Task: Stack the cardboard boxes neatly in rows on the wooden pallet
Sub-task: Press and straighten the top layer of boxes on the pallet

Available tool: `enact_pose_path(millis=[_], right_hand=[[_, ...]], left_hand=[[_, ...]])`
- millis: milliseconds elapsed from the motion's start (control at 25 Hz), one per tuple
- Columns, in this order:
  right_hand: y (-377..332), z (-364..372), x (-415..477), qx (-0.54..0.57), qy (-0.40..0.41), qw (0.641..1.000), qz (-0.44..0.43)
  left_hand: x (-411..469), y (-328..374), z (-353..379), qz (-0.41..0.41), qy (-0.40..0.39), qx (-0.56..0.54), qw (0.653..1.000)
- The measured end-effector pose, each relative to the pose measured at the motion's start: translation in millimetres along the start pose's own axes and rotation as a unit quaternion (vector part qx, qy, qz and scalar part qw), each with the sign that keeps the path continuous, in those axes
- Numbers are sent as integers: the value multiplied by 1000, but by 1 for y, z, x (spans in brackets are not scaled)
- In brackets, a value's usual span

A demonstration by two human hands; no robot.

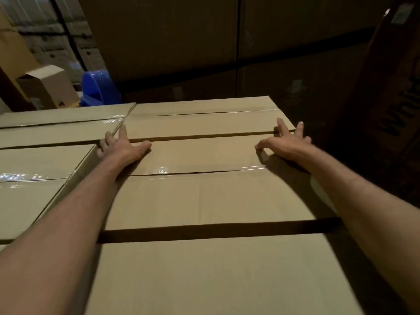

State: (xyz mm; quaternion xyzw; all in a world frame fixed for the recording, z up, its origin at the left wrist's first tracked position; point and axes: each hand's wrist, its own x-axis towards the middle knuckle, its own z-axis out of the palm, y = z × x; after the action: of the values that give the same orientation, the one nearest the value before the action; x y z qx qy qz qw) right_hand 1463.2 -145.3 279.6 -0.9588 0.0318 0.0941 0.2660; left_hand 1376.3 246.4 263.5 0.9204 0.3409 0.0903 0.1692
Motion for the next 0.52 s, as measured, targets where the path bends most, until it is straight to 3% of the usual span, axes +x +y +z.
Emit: enact_pose_path(millis=[120, 280, 520], right_hand=[[-6, -10, 6, 47, -40, 998, -2], [-2, -7, 6, 57, -25, 998, -9], [6, -7, 2, 50, -6, 999, -16]], left_hand=[[13, -3, -1, 5, -7, -16, 1000], [25, -6, -1, -31, -24, -97, 994], [15, -5, 2, -29, 33, -113, 993]])
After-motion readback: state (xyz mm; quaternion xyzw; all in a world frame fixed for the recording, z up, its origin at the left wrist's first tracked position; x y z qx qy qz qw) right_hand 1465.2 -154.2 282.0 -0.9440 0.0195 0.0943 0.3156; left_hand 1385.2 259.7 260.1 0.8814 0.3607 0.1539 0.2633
